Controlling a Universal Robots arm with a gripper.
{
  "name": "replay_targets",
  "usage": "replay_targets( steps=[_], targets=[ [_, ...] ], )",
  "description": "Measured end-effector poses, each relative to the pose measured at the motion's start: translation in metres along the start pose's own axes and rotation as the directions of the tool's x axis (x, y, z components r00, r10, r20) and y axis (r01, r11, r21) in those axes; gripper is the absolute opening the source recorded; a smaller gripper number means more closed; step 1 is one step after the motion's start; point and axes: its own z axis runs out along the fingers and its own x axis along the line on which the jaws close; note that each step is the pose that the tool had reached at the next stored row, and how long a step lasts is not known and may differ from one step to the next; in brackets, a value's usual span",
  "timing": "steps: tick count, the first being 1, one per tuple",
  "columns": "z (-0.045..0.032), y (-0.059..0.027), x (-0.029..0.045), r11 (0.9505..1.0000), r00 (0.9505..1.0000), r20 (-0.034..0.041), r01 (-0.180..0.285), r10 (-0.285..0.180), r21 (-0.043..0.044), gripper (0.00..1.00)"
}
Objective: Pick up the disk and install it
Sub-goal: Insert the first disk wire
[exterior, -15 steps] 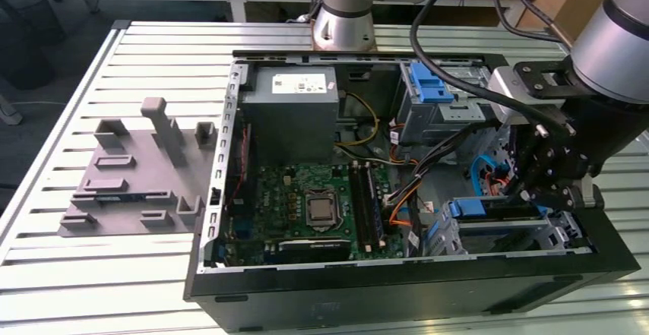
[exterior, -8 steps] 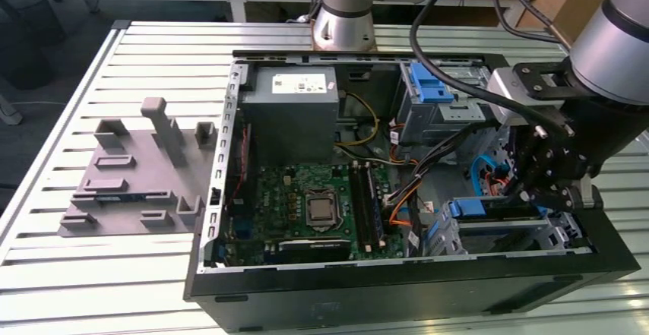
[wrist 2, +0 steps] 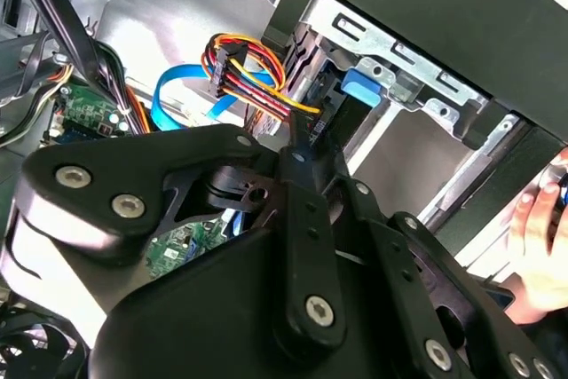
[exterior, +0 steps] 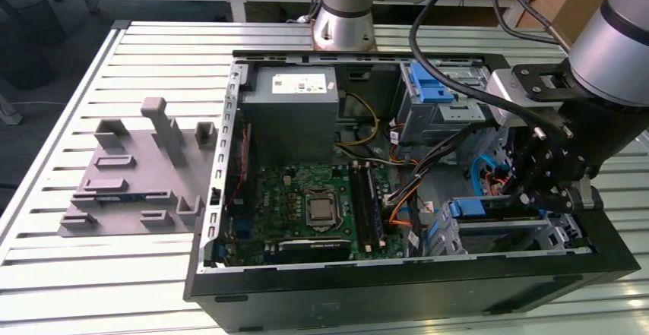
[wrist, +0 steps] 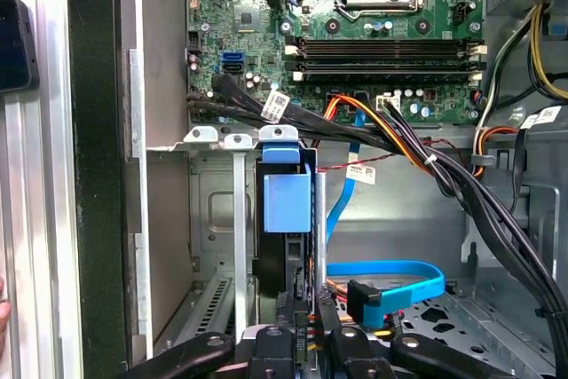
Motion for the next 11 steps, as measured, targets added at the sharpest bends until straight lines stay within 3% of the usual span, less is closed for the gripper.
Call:
replay_targets(
  steps=[11],
  targets=[
    [-0.0088, -0.0004, 0.0000, 1.0000, 1.0000, 0.0000, 0.000, 0.000, -0.0003, 0.24]
  ],
)
